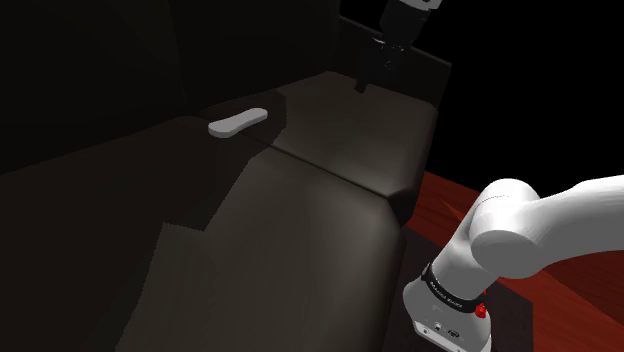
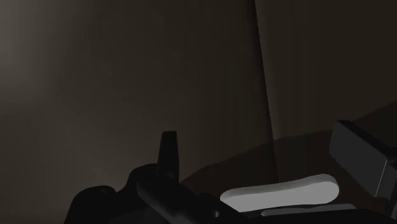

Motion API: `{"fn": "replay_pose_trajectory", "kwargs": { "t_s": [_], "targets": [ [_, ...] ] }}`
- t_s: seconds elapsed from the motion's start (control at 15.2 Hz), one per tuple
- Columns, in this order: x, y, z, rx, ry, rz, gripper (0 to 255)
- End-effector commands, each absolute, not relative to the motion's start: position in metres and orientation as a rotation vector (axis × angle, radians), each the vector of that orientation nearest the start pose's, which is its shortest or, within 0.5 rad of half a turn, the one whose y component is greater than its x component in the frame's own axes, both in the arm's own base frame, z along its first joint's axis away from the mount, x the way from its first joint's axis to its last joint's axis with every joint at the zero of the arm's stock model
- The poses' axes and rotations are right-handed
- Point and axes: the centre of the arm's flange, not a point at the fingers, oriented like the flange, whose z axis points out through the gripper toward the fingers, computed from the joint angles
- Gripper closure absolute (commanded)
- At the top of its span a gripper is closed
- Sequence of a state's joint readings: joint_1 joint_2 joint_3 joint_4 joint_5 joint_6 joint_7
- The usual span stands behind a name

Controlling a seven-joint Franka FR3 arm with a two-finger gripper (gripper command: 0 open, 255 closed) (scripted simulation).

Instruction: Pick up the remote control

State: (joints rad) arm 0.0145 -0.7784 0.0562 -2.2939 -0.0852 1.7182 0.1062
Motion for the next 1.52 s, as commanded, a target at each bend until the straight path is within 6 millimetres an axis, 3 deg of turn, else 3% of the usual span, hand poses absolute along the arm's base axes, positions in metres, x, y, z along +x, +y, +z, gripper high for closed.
{"fn": "replay_pose_trajectory", "kwargs": {
  "t_s": [0.0,0.4,0.73,1.12,1.45],
  "targets": [
    [0.323,0.022,0.633,-3.23,0.071,-0.343,0],
    [0.386,0.068,0.603,-3.175,0.49,-0.278,0],
    [0.446,0.095,0.579,-3.087,0.827,-0.221,0],
    [0.523,0.111,0.55,-2.932,1.212,-0.151,0],
    [0.588,0.11,0.525,-2.766,1.512,-0.091,0]
  ]
}}
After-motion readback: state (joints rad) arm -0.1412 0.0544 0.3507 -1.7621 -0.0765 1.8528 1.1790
